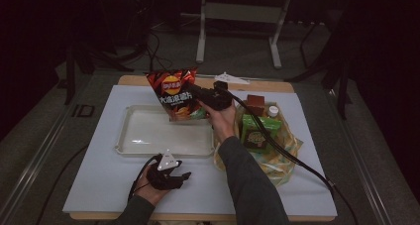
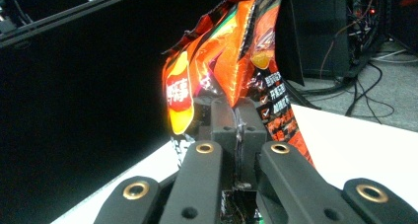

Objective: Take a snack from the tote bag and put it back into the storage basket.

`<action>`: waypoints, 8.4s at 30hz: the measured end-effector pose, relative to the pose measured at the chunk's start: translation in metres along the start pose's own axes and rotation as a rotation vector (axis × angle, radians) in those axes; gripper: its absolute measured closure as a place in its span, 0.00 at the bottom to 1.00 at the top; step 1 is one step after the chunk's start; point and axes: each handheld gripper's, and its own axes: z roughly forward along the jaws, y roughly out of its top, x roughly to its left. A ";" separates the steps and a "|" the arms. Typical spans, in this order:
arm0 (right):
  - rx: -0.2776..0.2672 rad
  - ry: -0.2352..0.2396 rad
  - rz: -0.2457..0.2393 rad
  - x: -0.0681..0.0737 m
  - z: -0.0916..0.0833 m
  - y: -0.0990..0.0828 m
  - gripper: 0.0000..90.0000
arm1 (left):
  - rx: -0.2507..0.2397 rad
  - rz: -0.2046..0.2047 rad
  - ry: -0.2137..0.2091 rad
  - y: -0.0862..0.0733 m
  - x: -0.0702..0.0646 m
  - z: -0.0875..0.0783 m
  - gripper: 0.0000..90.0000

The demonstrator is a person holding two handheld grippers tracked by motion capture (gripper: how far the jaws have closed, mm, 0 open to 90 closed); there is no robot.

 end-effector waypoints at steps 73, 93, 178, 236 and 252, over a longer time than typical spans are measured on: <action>0.178 -0.374 -0.042 -0.021 0.004 -0.021 0.56 | 0.007 0.001 -0.003 0.000 0.000 0.000 0.48; 0.295 -0.411 0.011 -0.027 0.015 -0.038 0.58 | 0.009 0.000 -0.001 0.000 0.000 0.001 0.48; 0.388 -0.396 -0.201 0.011 -0.224 -0.109 0.72 | -0.026 0.075 -0.028 0.031 -0.023 -0.008 0.51; 0.292 -0.369 -0.117 -0.003 -0.246 -0.102 0.71 | -0.124 0.167 -0.220 0.269 0.019 0.072 0.23; 0.288 -0.364 -0.103 -0.008 -0.251 -0.102 0.70 | -0.092 0.207 -0.192 0.277 0.006 0.103 0.21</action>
